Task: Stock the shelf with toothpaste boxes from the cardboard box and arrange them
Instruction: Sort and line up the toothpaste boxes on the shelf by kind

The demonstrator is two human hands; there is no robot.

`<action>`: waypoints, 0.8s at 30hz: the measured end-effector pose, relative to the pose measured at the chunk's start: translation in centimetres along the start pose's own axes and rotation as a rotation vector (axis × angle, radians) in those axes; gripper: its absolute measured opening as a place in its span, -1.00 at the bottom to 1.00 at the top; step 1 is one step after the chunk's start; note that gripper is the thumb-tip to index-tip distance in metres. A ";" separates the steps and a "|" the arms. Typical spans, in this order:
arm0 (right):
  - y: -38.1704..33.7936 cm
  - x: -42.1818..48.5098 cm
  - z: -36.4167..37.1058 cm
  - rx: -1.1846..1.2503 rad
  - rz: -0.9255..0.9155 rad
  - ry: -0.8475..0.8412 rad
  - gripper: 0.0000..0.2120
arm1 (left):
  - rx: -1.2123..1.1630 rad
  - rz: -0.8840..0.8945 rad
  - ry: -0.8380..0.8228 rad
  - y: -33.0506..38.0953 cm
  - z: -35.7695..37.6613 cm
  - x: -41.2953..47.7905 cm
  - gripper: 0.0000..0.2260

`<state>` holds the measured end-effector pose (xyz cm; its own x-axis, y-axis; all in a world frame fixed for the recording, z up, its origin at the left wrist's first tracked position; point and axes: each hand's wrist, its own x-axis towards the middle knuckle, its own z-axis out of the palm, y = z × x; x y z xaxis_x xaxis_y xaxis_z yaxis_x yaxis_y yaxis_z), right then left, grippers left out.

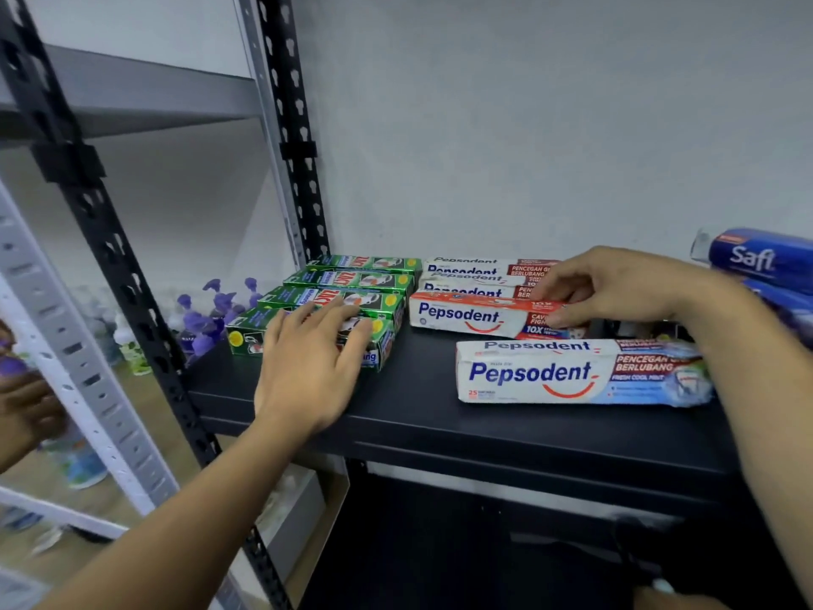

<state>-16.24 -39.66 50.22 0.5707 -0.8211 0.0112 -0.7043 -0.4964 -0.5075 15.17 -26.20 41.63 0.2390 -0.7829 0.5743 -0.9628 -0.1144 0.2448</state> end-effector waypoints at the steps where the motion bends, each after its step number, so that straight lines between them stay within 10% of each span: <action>1: -0.1 -0.1 0.0 0.027 -0.005 -0.006 -0.73 | 0.000 -0.001 -0.001 0.0 0.0 0.0 -0.45; 24: 0.2 -0.4 -0.3 0.076 -0.013 0.003 -0.67 | -0.009 -0.014 -0.003 0.0 0.0 -0.1 -0.46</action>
<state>-16.81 -39.53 50.39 0.5781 -0.8157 0.0201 -0.6630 -0.4840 -0.5711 15.19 -26.15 41.55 0.2517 -0.7833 0.5684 -0.9583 -0.1195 0.2597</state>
